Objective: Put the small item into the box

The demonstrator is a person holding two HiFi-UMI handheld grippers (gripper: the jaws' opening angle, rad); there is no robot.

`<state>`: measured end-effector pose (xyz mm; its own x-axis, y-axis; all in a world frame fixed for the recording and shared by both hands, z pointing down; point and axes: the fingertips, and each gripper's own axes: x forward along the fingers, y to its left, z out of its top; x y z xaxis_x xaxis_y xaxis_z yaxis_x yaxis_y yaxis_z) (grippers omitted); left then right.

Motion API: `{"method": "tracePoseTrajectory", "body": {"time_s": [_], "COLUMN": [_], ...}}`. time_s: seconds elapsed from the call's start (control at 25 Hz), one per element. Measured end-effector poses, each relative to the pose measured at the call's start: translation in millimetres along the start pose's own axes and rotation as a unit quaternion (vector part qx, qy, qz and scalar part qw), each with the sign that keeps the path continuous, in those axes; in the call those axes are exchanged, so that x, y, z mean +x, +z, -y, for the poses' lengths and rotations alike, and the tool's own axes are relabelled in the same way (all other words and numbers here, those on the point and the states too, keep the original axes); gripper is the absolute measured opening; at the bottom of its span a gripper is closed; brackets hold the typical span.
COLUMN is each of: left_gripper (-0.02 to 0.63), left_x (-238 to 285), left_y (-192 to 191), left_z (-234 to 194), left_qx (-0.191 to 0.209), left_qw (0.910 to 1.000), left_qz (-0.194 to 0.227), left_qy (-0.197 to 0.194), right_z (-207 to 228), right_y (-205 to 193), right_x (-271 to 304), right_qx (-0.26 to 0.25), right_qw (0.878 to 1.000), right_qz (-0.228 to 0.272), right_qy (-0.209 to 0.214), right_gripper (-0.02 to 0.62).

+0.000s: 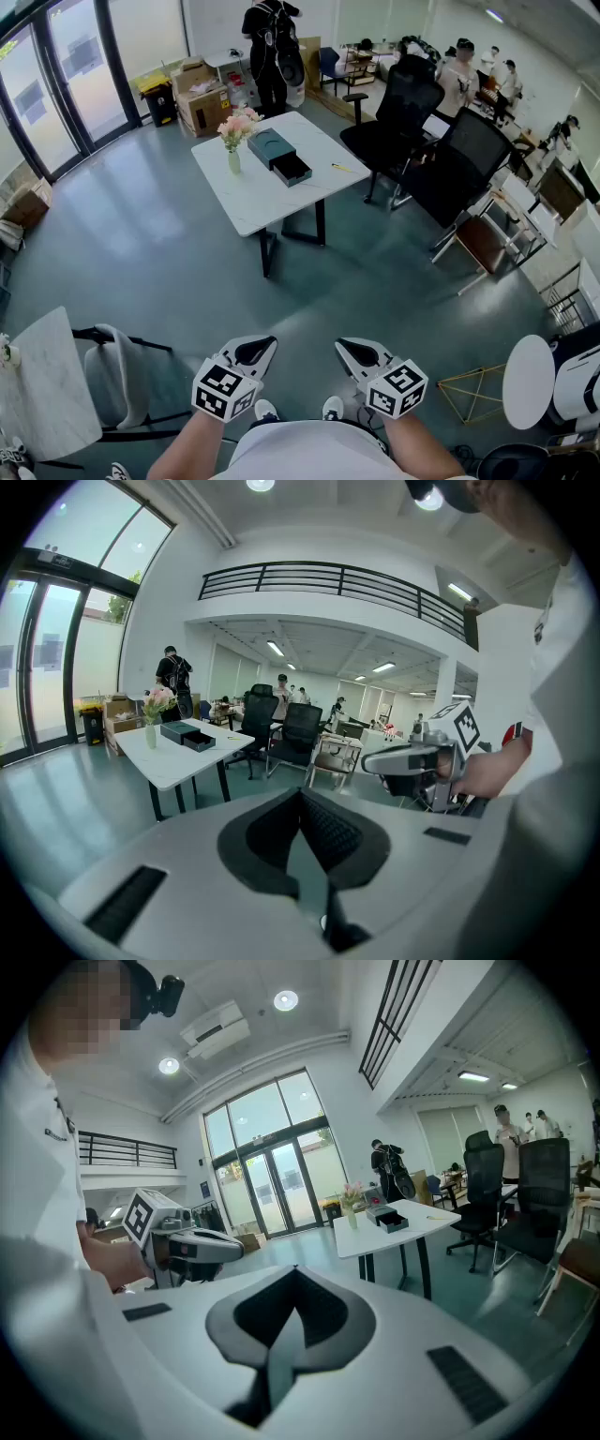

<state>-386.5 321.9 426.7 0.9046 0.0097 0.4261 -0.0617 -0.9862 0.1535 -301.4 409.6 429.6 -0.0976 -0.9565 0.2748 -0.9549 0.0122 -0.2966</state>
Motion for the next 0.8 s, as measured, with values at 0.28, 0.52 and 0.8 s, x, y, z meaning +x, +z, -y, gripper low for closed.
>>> {"method": "tracePoseTrajectory", "body": {"time_s": [0.28,0.52,0.8], "left_gripper": [0.012,0.012,0.012], "left_x": [0,-1,-3], "left_y": [-1,-5,-7], "left_z": [4,2,-2], "left_qx": [0.009,0.008,0.007], "left_qw": [1.0000,1.0000,0.9999], "left_qz": [-0.002,-0.002,-0.002], "left_qy": [-0.002,-0.003,-0.008], "right_z": [-4,-6,-9], "right_y": [1,-5,-8], "right_x": [1,3,11], "right_qx": [0.000,0.001,0.042], "right_qw": [1.000,1.000,0.999], "right_qz": [0.001,-0.002,0.001], "right_qy": [0.002,0.000,0.011], "right_gripper": [0.014,0.014,0.015]}}
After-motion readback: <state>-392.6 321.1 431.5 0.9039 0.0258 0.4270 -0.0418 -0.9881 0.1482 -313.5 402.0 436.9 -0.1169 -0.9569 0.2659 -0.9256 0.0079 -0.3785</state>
